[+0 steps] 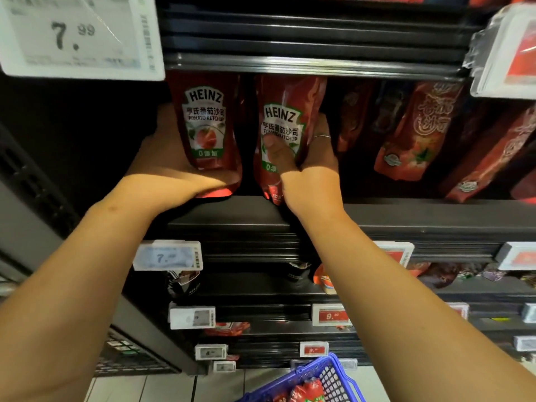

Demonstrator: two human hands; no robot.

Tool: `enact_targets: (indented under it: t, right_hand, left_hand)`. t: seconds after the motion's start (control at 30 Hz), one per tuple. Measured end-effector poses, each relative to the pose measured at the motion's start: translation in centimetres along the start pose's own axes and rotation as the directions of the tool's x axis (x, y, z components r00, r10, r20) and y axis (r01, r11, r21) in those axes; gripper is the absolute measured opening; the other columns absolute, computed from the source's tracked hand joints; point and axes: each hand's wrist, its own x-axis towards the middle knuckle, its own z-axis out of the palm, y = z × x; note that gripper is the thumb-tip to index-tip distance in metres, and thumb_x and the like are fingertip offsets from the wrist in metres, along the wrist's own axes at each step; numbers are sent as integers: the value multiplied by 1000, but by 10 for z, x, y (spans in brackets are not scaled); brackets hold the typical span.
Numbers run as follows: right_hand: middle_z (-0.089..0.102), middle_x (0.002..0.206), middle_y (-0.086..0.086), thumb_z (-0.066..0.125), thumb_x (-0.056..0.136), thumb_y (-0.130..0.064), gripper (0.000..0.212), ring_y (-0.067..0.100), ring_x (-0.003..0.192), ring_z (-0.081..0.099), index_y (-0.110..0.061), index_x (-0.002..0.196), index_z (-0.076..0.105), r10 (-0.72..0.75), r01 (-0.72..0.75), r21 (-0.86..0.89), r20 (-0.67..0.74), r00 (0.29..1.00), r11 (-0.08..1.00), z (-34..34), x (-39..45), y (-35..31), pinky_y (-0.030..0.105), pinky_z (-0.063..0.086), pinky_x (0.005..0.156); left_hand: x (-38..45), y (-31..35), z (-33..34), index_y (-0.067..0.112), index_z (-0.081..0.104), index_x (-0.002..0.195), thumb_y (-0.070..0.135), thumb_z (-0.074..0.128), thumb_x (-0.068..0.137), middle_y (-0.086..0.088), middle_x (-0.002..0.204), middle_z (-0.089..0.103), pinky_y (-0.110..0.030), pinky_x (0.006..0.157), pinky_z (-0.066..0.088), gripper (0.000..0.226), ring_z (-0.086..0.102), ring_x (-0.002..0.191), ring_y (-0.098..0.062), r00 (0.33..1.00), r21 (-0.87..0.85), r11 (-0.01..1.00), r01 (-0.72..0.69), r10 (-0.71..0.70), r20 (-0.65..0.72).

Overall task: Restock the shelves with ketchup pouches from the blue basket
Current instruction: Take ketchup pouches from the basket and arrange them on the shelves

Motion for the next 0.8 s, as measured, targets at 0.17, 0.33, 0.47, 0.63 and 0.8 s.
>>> enact_targets:
  t: [0.17, 0.33, 0.47, 0.63, 0.8]
  right_hand:
    - [71, 108, -18, 72, 78, -53, 44, 4, 102, 69, -51, 117, 52, -19, 18, -22, -15, 1000, 1000, 0, 2, 4, 37, 59, 93]
    - [70, 111, -10, 70, 86, -45, 60, 7, 99, 69, -21, 137, 48, -40, 38, -96, -28, 999, 995, -1, 12, 6, 32, 58, 92]
    - [65, 105, -12, 69, 93, -43, 62, 3, 90, 64, -10, 140, 46, -61, 48, -272, -40, 997, 961, -3, 27, 5, 7, 49, 77]
    - [63, 112, -2, 65, 94, -48, 45, 16, 103, 62, -13, 119, 54, 67, -63, -334, 0, 998, 940, 10, 61, 1, 18, 49, 79]
    - [64, 129, 7, 63, 95, -49, 54, 25, 118, 63, -9, 130, 53, 96, -65, -357, 69, 993, 932, 21, 76, -1, 35, 50, 101]
  left_hand:
    - [10, -23, -4, 41, 22, 137, 53, 95, 51, 36, 107, 50, -19, 85, 41, 114, 55, 100, 2, 994, 72, 997, 7, -14, 109]
    - [29, -41, 3, 15, 28, 141, 34, 92, 67, 10, 124, 52, -26, 95, 36, 100, 49, 115, -8, 989, 60, 996, 68, -75, 124]
    - [34, -48, 3, 17, 33, 139, 30, 93, 66, 15, 119, 50, -25, 95, 36, 96, 49, 114, -7, 992, 13, 995, 99, -100, 79]
    - [33, -42, 7, 24, 31, 131, 31, 92, 69, 16, 118, 48, -24, 92, 36, 87, 48, 112, -7, 984, -2, 987, 158, -158, 77]
    - [15, -19, 4, 22, 23, 151, 33, 97, 55, -6, 143, 41, -27, 102, 37, 123, 46, 130, -20, 981, 50, 992, 117, -107, -163]
